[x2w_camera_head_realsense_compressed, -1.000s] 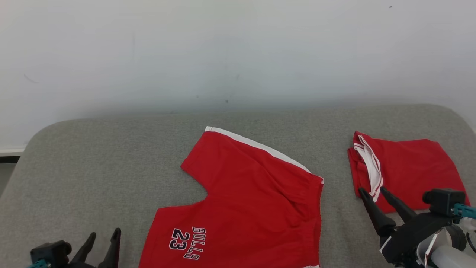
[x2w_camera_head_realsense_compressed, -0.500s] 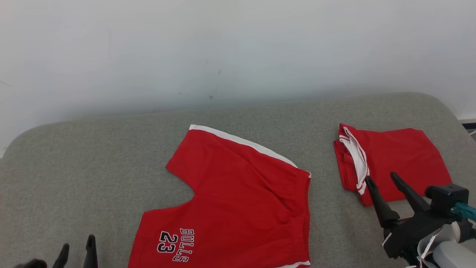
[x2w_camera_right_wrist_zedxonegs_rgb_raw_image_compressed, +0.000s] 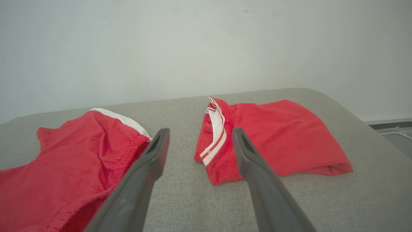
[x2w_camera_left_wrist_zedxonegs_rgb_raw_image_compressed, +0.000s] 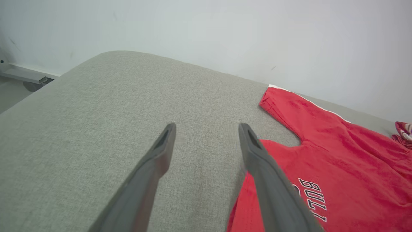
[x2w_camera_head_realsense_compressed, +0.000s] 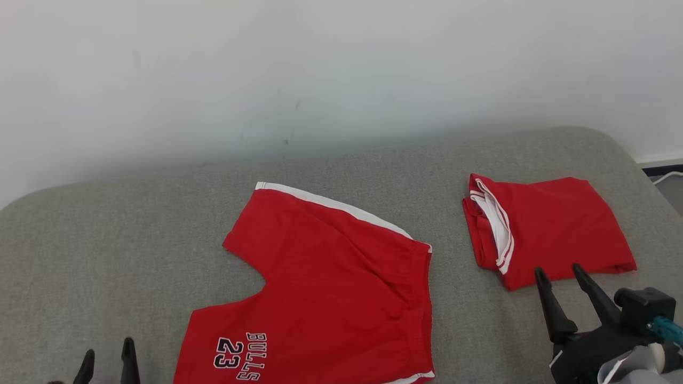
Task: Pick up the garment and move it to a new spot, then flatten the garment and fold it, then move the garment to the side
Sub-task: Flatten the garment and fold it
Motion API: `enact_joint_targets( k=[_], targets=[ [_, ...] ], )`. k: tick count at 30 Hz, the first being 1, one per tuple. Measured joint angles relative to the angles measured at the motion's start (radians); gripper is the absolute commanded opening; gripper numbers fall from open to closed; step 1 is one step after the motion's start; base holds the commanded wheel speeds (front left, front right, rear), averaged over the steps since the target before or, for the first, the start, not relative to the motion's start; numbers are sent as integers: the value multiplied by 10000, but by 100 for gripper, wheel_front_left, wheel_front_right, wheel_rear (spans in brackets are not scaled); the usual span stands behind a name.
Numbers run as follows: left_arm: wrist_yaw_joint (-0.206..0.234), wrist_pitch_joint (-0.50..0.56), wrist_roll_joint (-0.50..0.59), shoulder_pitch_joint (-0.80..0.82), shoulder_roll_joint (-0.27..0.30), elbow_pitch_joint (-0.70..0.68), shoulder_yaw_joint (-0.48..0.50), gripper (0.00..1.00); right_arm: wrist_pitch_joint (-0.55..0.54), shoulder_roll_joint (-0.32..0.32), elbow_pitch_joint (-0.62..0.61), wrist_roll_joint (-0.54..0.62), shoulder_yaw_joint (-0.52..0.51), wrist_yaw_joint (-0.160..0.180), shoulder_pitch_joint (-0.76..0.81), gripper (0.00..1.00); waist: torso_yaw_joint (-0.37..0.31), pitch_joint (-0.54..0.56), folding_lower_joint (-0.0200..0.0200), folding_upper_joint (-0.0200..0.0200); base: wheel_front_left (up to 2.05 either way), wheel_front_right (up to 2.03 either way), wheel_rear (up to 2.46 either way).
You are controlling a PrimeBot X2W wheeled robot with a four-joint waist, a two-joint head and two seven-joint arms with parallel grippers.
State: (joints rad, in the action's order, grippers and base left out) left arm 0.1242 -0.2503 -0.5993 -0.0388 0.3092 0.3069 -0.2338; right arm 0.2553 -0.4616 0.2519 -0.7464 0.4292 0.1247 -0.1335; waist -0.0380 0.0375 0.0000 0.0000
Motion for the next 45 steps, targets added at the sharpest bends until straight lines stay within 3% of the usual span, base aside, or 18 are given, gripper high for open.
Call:
enact_joint_targets(
  k=[25, 45],
  targets=[
    [0, 0, 1329, -218, -556, -938, 594, 100, 0, 725, -326, 1453, -1229, 0, 661, 100, -166, -74, 0, 0, 0, 0, 0],
    [-19, 0, 1496, -195, -828, -1106, 552, 100, 0, 1080, -307, 1921, -1776, -207, 932, 100, -39, -61, 0, 0, 0, 0, 0]
  ],
)
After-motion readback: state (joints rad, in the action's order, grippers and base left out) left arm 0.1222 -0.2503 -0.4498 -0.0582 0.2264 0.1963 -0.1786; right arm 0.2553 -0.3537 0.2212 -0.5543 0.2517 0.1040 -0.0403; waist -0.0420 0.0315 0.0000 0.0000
